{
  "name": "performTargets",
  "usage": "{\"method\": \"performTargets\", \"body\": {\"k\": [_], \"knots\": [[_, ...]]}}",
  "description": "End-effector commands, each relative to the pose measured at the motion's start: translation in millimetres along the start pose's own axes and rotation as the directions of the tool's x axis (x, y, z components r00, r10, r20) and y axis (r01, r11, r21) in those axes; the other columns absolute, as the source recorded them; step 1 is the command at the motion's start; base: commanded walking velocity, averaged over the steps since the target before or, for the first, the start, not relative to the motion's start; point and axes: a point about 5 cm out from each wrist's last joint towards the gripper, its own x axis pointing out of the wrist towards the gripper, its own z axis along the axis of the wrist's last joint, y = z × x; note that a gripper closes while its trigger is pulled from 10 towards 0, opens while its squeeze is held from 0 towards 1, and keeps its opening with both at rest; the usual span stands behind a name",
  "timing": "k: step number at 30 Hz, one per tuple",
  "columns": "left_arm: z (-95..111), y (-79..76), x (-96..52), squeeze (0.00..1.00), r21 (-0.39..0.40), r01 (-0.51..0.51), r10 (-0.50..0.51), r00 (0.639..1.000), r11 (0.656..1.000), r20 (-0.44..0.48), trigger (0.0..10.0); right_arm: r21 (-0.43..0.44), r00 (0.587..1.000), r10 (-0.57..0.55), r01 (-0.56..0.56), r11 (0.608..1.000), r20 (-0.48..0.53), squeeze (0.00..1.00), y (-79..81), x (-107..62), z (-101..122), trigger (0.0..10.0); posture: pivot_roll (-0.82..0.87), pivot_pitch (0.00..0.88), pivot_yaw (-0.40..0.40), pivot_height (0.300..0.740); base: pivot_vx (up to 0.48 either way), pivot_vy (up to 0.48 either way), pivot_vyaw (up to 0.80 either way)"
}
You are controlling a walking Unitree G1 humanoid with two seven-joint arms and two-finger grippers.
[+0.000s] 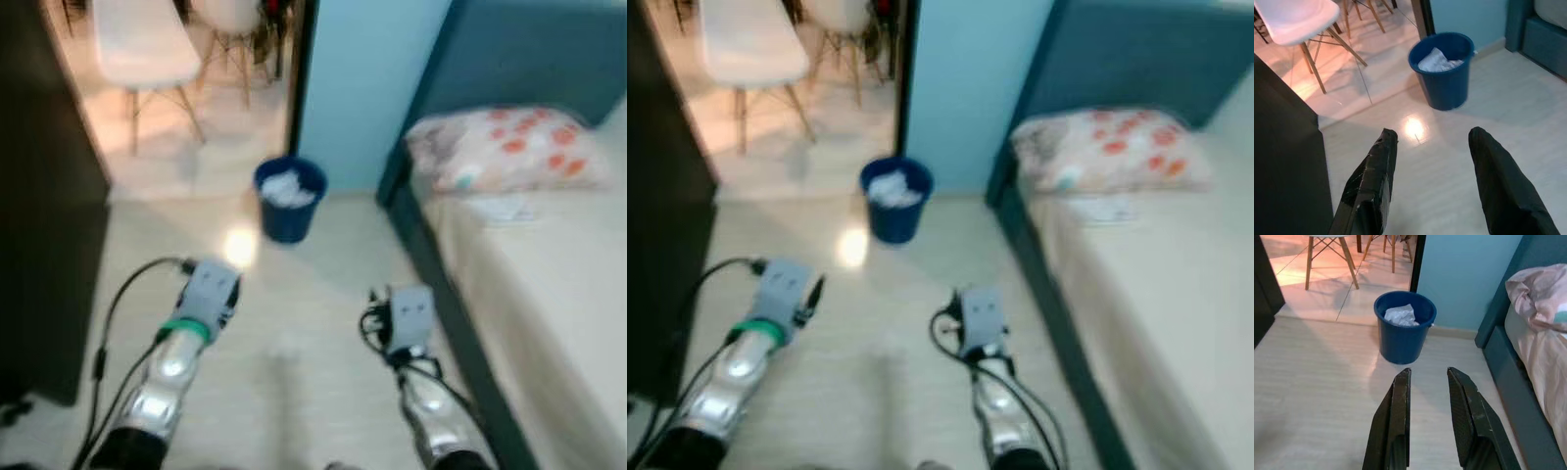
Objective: Clean up the room
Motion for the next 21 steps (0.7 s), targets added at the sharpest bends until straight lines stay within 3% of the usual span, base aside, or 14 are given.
{"method": "performTargets", "body": {"k": [1, 14, 17, 21], "knots": [[-2.8, -6.5, -1.1, 0.0, -0.004, 0.019, -0.019, 1.0, 1.0, -0.009, 10.0, -0.009, 0.999, -0.024, 0.024, 1.0, -0.024, 0.0, -8.1, -3.5, -5.3, 10.0, -0.07, 0.026, 0.015, 0.74, 0.458, 0.0, 0.0], [-3.3, -6.0, -0.8, 0.0, 0.0, 0.019, -0.019, 1.0, 1.0, -0.01, 10.0, -0.026, 1.0, -0.018, 0.017, 1.0, -0.023, 0.0, -6.0, -2.4, -5.2, 10.0, -0.07, 0.019, 0.014, 0.74, 0.457, 0.0, 0.0], [-3.9, -5.9, -0.7, 0.0, -0.002, 0.018, -0.018, 1.0, 1.0, -0.016, 10.0, -0.029, 0.999, -0.021, 0.02, 0.999, -0.029, 0.0, -7.5, -2.4, -5.9, 10.0, -0.07, 0.019, 0.015, 0.74, 0.375, 0.0, 0.63], [-5.1, -6.4, -0.5, 0.0, -0.008, 0.016, -0.016, 1.0, 1.0, -0.025, 10.0, -0.034, 0.999, -0.039, 0.038, 0.999, -0.032, 0.0, -11.6, -1.8, -6.0, 10.0, -0.07, 0.016, 0.015, 0.74, 0.0, 0.0, 0.78]]}}
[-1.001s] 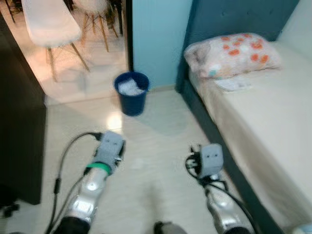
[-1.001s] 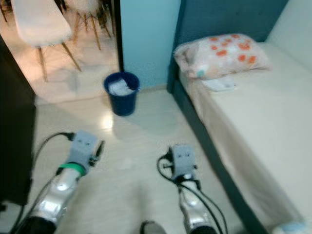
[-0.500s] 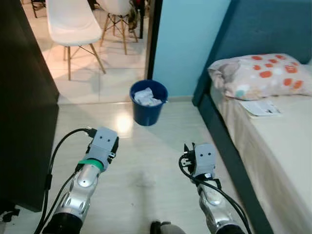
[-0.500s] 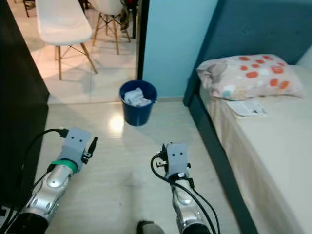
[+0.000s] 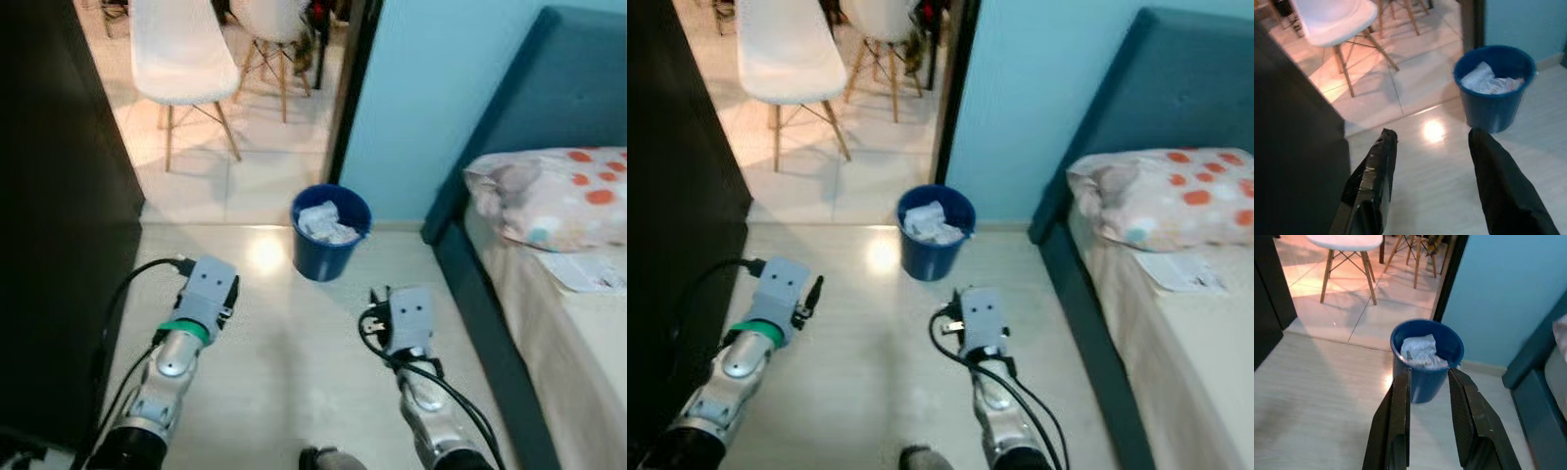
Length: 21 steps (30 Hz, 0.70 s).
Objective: Clean up the room
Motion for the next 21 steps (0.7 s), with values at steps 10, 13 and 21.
{"method": "performTargets", "body": {"k": [10, 13, 21], "knots": [[-11.3, 1.6, -4.5, 0.0, -0.006, -0.002, 0.001, 0.999, 1.0, -0.05, 10.0, -0.006, 0.998, -0.058, 0.058, 0.998, -0.026, 0.0, -6.4, 0.0, -3.7, 10.0, -0.07, 0.015, 0.014, 0.74, 0.0, 0.0, 0.77], [-12.1, 2.1, -4.4, 0.0, -0.003, -0.005, 0.005, 0.998, 1.0, -0.057, 10.0, -0.004, 0.998, -0.062, 0.062, 0.998, -0.025, 0.0, -6.6, -0.3, -3.9, 10.0, -0.07, 0.017, 0.015, 0.74, 0.0, 0.0, 0.76], [-13.4, 3.1, -4.5, 0.0, 0.005, -0.01, 0.011, 0.998, 1.0, -0.066, 10.0, 0.006, 0.996, -0.079, 0.079, 0.997, -0.028, 0.0, -6.1, -1.0, -4.8, 10.0, -0.07, 0.023, 0.017, 0.74, 0.0, 0.0, 0.25]]}}
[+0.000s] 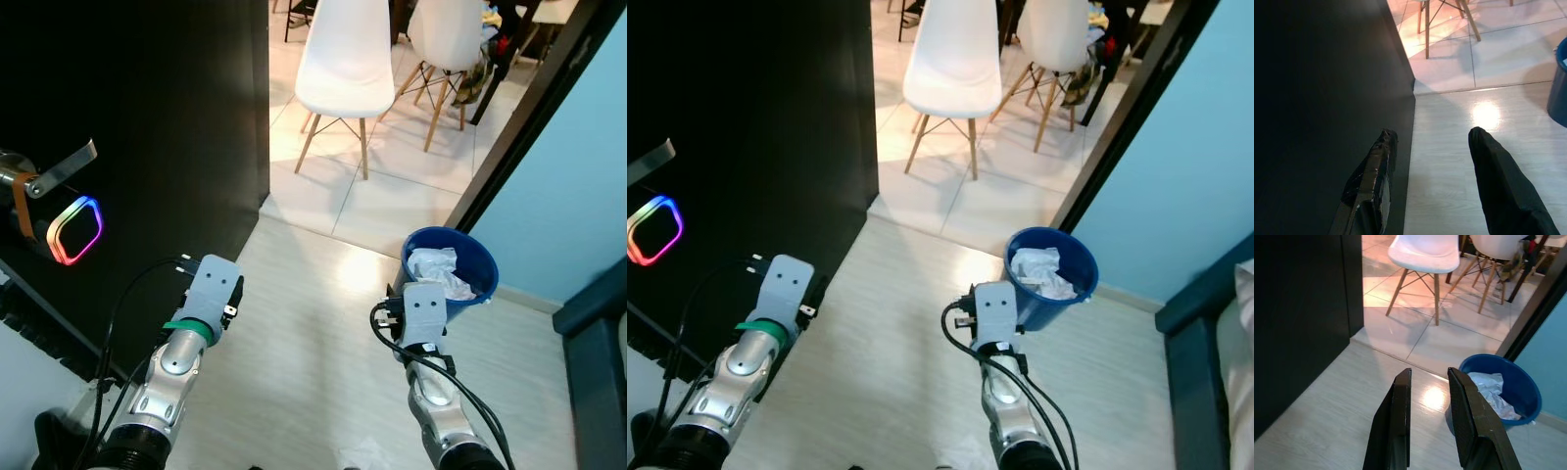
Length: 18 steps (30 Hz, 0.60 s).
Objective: Clean up the room
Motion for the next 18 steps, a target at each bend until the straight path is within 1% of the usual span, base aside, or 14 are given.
{"method": "performTargets", "body": {"k": [1, 7, 8, 14, 18], "knots": [[-7.2, -2.2, -2.4, 0.0, 0.004, 0.004, -0.004, 0.999, 1.0, -0.035, 10.0, -0.003, 0.999, -0.008, 0.007, 1.0, -0.033, 0.0, -1.1, -5.3, -7.9, 10.0, -0.07, 0.023, 0.017, 0.74, 0.0, 0.0, 0.0], [-4.7, -0.1, -2.1, 0.0, 0.02, -0.009, 0.009, 1.0, 1.0, -0.01, 10.0, 0.002, 1.0, -0.01, 0.01, 1.0, -0.028, 0.0, -0.5, -5.9, -7.8, 10.0, -0.07, 0.024, 0.018, 0.74, 0.0, 0.0, 0.0], [-4.4, 0.0, -2.0, 0.0, 0.022, -0.008, 0.008, 1.0, 1.0, -0.008, 10.0, 0.003, 1.0, -0.008, 0.008, 1.0, -0.027, 0.0, -0.2, -6.0, -7.8, 10.0, -0.07, 0.024, 0.019, 0.74, 0.244, -0.39, 0.0], [-4.4, 0.2, -1.6, 0.0, 0.022, -0.006, 0.006, 1.0, 1.0, -0.008, 10.0, 0.01, 1.0, -0.002, 0.002, 1.0, -0.025, 0.0, 1.2, -6.6, -7.7, 10.0, -0.07, 0.025, 0.021, 0.74, 0.0, -0.426, 0.0], [-4.5, 0.1, -1.5, 0.0, 0.02, -0.005, 0.005, 1.0, 1.0, -0.01, 10.0, 0.011, 1.0, 0.0, 0.0, 1.0, -0.025, 0.0, 1.7, -7.0, -8.1, 10.0, -0.07, 0.025, 0.021, 0.74, 0.291, -0.379, 0.0]]}}
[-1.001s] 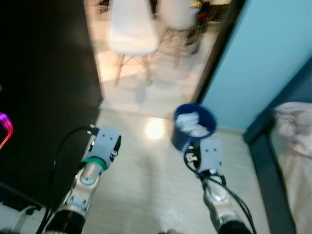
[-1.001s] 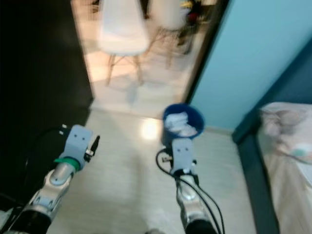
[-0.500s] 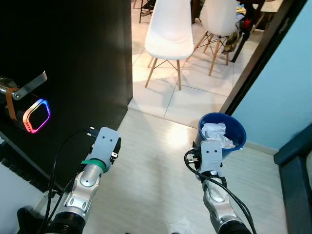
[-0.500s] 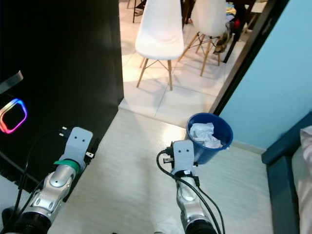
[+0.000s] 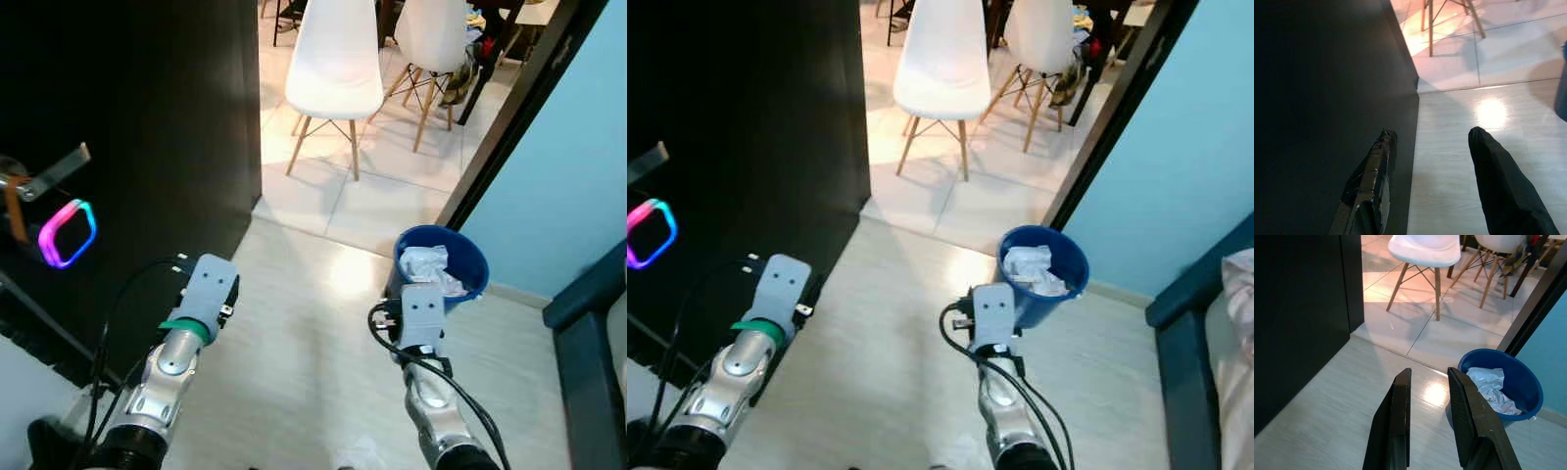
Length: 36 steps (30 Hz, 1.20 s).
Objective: Clean up the room
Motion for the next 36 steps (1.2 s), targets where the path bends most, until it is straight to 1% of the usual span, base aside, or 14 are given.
{"method": "performTargets", "body": {"k": [1, 16, 18, 24, 26, 30, 36], "knots": [[-4.0, -5.2, -1.2, 0.0, 0.002, 0.017, -0.017, 1.0, 1.0, -0.014, 10.0, -0.001, 1.0, -0.003, 0.003, 1.0, -0.018, 0.0, -1.8, -3.9, -5.3, 10.0, -0.07, 0.025, 0.021, 0.74, 0.296, -0.375, 0.0], [-4.6, -4.3, -1.2, 0.0, 0.001, 0.011, -0.011, 1.0, 1.0, -0.018, 10.0, 0.001, 1.0, 0.003, -0.003, 1.0, -0.022, 0.0, -1.1, -4.2, -6.1, 10.0, -0.07, 0.025, 0.021, 0.74, 0.294, -0.331, 0.0], [-5.0, -4.2, -1.3, 0.0, -0.006, 0.011, -0.011, 1.0, 1.0, -0.022, 10.0, 0.001, 1.0, 0.004, -0.004, 1.0, -0.022, 0.0, -0.9, -4.4, -6.3, 10.0, -0.07, 0.025, 0.021, 0.74, 0.268, 0.0, 0.0], [-6.3, -4.5, -1.3, 0.0, -0.045, 0.009, -0.01, 0.999, 0.999, -0.031, 10.0, 0.002, 1.0, 0.005, -0.005, 1.0, -0.022, 0.0, -0.8, -4.6, -6.4, 10.0, -0.07, 0.025, 0.021, 0.74, 0.0, 0.0, 0.0], [-6.3, -4.4, -1.3, 0.0, -0.043, 0.009, -0.01, 0.999, 0.999, -0.031, 10.0, 0.002, 1.0, 0.005, -0.005, 1.0, -0.022, 0.0, -0.8, -4.6, -6.5, 10.0, -0.07, 0.025, 0.022, 0.74, 0.0, 0.0, 0.0], [-6.1, -4.6, -1.2, 0.0, -0.04, 0.008, -0.01, 0.999, 0.999, -0.031, 10.0, 0.0, 1.0, 0.006, -0.006, 1.0, -0.023, 0.0, -0.9, -4.7, -6.8, 10.0, -0.07, 0.026, 0.021, 0.74, 0.0, 0.292, 0.0], [-5.4, -5.5, -1.1, 0.0, -0.028, 0.015, -0.016, 1.0, 0.999, -0.025, 10.0, -0.001, 1.0, 0.007, -0.007, 1.0, -0.027, 0.0, -0.9, -4.9, -7.5, 10.0, -0.07, 0.026, 0.02, 0.74, 0.0, 0.0, 0.0]]}}
